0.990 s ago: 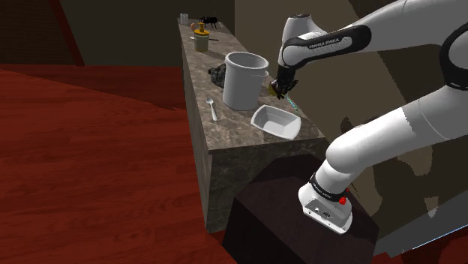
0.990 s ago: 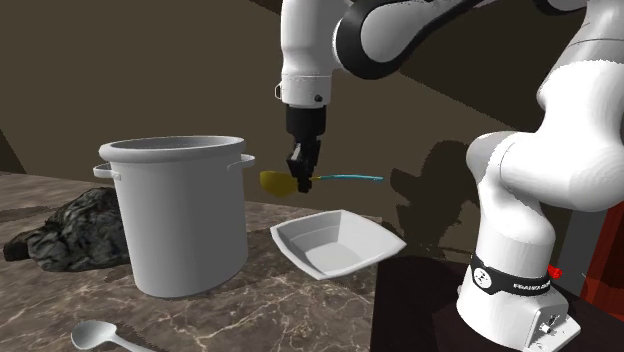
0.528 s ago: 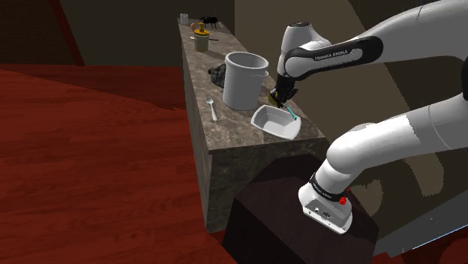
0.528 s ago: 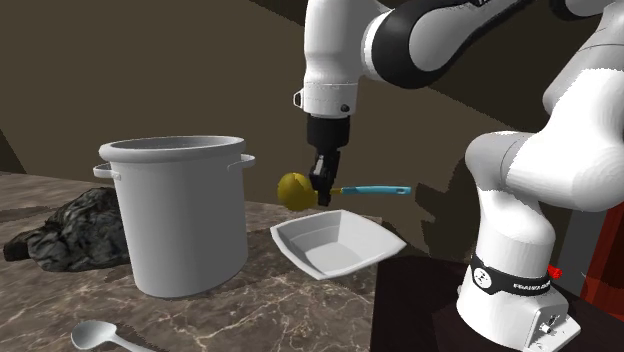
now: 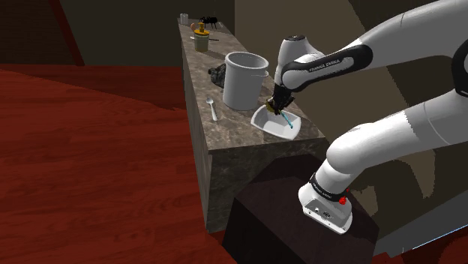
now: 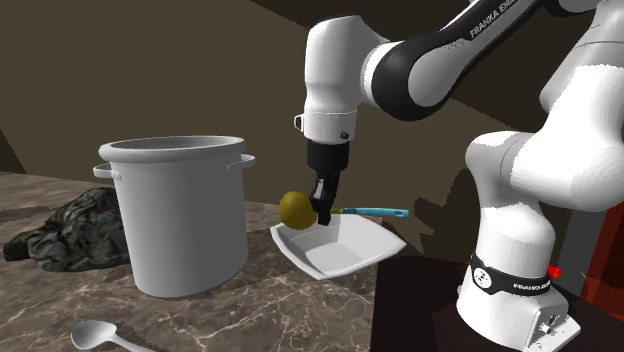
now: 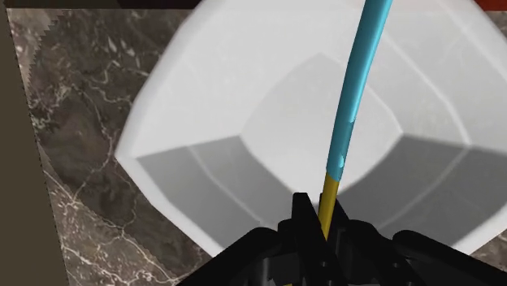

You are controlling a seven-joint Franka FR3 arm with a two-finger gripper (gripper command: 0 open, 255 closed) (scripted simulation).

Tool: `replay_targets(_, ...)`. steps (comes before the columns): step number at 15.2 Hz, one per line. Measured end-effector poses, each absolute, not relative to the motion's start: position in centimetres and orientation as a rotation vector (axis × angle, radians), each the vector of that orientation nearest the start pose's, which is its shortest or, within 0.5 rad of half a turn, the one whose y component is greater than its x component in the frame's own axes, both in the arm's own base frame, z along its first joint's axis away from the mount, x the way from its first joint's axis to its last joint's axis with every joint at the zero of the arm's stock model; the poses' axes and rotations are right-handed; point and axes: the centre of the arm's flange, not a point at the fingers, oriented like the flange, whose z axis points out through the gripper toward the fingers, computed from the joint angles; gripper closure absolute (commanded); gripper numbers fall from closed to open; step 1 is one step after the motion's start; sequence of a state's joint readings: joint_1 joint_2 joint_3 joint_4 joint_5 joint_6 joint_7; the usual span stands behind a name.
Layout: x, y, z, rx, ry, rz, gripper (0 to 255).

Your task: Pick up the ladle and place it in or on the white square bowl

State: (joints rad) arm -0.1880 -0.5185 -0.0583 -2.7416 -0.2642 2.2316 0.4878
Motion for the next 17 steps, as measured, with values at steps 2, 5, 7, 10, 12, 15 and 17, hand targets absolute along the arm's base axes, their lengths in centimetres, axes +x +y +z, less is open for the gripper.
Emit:
replay_targets(2, 34.6, -9.4, 36.3, -3.188, 0.924, -0.051, 255)
replay_targets(5, 34.6, -9.3, 35.4, -3.188, 0.922, -0.046, 255)
replay_targets(7, 34.6, -9.3, 35.2, -3.188, 0.922, -0.045, 255)
replay_targets(10, 34.6, -9.3, 35.2, -3.188, 0.922, -0.046, 255)
replay_targets(12, 34.7, -9.3, 35.3, -3.187, 0.924, -0.050, 0)
replay_targets(15, 34.7, -9.3, 35.3, -3.187, 0.925, -0.054, 0)
replay_targets(17, 34.7, -9.4, 35.3, -3.187, 0.925, -0.055, 0)
